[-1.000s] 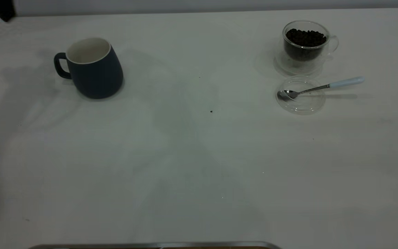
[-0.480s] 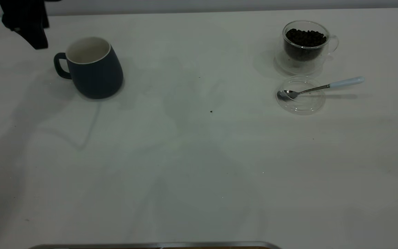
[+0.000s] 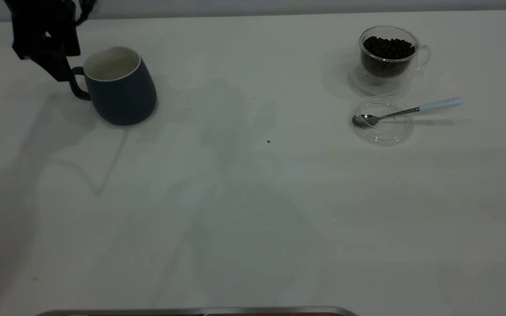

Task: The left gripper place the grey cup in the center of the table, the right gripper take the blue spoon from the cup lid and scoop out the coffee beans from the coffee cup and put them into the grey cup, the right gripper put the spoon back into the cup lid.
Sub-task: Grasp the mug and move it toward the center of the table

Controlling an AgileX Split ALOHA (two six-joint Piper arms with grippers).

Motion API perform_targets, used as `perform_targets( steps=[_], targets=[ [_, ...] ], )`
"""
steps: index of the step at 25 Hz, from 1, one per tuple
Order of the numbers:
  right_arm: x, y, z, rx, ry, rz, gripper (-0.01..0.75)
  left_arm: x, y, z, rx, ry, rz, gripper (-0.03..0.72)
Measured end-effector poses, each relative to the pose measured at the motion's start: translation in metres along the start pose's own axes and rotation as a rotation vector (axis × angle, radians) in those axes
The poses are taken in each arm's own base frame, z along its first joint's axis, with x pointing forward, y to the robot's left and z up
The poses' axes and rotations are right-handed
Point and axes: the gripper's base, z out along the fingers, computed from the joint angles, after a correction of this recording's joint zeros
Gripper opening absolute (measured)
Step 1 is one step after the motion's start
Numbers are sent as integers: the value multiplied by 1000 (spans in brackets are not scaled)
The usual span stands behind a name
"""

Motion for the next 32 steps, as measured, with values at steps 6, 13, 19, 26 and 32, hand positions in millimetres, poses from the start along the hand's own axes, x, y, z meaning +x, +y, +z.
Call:
perform_targets(
  steps=[6, 13, 19, 26, 32],
  targets=[
    [0, 0, 0, 0, 0, 0, 238, 1, 2, 28, -22, -1, -1, 588],
    [0, 0, 0, 0, -1, 0, 238, -7, 2, 46, -39, -16, 82, 588],
    [0, 0, 0, 0, -1, 0, 238, -27, -1, 50, -34, -83, 164, 588],
    [0, 0, 0, 0, -1, 0, 238, -68, -10, 51, -38, -136, 201, 588],
    [0, 0, 0, 0, -1, 0, 238, -115, -16, 51, -124, -177, 175, 588]
  ],
)
